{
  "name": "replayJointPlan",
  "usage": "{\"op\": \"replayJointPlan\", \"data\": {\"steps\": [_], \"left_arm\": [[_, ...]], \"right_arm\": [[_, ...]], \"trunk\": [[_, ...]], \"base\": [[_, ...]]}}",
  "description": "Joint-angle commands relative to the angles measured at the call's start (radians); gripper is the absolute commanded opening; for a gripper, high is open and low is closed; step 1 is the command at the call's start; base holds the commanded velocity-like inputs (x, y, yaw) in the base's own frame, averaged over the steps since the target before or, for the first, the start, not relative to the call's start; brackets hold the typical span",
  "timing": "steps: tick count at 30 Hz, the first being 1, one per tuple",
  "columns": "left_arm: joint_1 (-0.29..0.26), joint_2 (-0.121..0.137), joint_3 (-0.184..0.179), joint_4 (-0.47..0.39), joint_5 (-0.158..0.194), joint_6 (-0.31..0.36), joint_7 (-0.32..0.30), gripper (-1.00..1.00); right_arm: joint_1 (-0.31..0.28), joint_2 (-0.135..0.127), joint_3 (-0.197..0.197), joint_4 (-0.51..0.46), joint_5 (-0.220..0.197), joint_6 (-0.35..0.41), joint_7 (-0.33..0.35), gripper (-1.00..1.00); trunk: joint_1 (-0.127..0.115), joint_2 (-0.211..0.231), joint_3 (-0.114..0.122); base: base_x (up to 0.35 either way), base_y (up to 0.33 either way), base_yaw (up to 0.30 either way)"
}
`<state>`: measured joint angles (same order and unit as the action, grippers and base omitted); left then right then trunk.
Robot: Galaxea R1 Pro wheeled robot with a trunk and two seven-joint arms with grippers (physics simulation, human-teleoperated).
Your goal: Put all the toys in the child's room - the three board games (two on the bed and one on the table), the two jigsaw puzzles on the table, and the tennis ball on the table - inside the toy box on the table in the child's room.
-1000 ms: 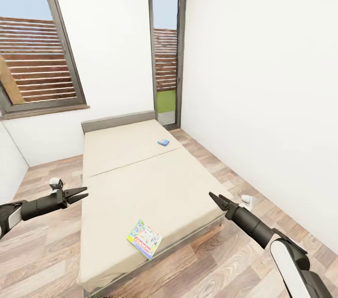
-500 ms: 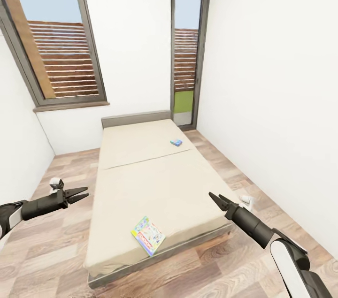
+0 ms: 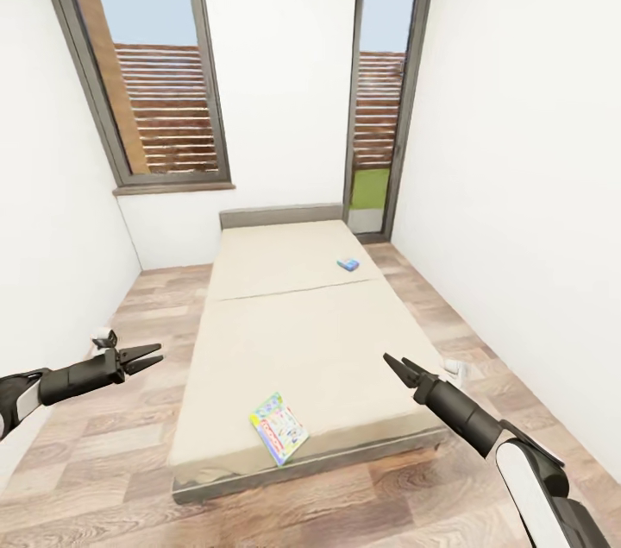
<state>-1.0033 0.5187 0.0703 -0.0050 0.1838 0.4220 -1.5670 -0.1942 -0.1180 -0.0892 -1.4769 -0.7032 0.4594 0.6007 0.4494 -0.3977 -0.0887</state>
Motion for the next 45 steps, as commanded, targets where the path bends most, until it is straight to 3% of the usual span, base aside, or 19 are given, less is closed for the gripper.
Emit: {"op": "replayJointPlan", "data": {"steps": [1, 24, 45], "left_arm": [[-0.001, 0.0, 0.006, 0.001, -0.007, 0.011, -0.004, 1.0], [-0.001, 0.0, 0.006, 0.001, -0.007, 0.011, -0.004, 1.0], [-0.001, 0.0, 0.006, 0.002, -0.007, 0.012, -0.004, 1.0]], "right_arm": [[-0.001, 0.0, -0.001, 0.0, -0.009, 0.008, 0.001, 1.0], [-0.001, 0.0, 0.0, 0.001, -0.009, 0.009, 0.0, 1.0], [-0.001, 0.0, 0.001, 0.001, -0.009, 0.007, 0.002, 1.0]], "trunk": [[0.001, -0.002, -0.002], [0.001, -0.002, -0.002], [0.001, -0.002, -0.002]], "base": [[0.0, -0.236, 0.283], [0.0, -0.215, 0.278], [0.002, 0.051, 0.029]]}}
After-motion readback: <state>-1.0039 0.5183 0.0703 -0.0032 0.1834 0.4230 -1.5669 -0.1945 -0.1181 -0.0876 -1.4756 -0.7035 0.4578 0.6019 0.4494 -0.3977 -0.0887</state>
